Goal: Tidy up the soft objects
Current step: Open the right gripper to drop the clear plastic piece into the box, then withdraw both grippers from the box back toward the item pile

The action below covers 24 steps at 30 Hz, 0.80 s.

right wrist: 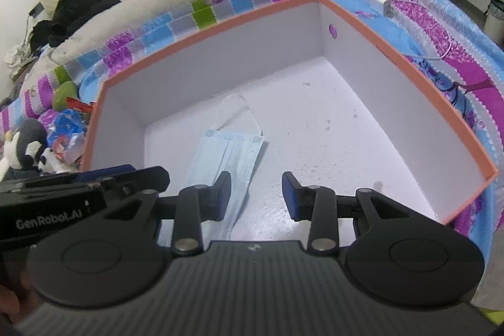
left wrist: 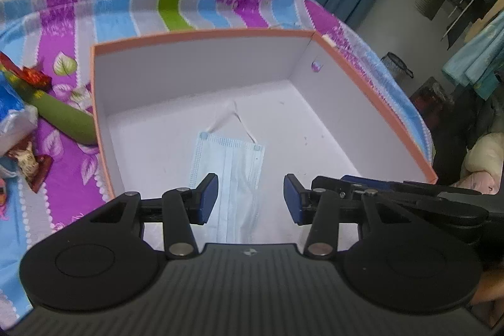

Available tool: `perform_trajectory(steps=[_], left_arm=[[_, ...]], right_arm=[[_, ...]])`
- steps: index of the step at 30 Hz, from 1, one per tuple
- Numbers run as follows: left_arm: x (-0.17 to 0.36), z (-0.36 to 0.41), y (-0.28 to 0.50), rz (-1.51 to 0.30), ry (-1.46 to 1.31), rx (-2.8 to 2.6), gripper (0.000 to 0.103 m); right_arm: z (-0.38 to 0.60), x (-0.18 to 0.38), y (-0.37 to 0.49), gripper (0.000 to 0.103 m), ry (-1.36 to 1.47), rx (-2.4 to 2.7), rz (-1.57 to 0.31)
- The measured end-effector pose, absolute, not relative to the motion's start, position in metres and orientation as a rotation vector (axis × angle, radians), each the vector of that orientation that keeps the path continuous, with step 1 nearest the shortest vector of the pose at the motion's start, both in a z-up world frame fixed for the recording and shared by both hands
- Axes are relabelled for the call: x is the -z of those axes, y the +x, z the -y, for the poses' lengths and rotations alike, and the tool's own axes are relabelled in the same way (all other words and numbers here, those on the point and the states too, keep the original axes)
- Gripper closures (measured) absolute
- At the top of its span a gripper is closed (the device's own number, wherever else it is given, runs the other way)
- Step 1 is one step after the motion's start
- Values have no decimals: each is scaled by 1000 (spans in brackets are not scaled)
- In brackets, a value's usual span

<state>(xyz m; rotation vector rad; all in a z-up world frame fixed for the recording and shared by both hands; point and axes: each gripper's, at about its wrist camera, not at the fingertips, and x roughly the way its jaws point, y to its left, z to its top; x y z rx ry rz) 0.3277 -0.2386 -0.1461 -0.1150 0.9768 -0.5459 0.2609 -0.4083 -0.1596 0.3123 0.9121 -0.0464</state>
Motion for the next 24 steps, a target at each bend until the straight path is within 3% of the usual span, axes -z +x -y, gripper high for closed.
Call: perform_trajectory(steps=[24], left_arm=[[57, 171, 165, -767, -127, 486, 51]], right_arm=[[355, 87, 139, 64, 241, -61, -748]])
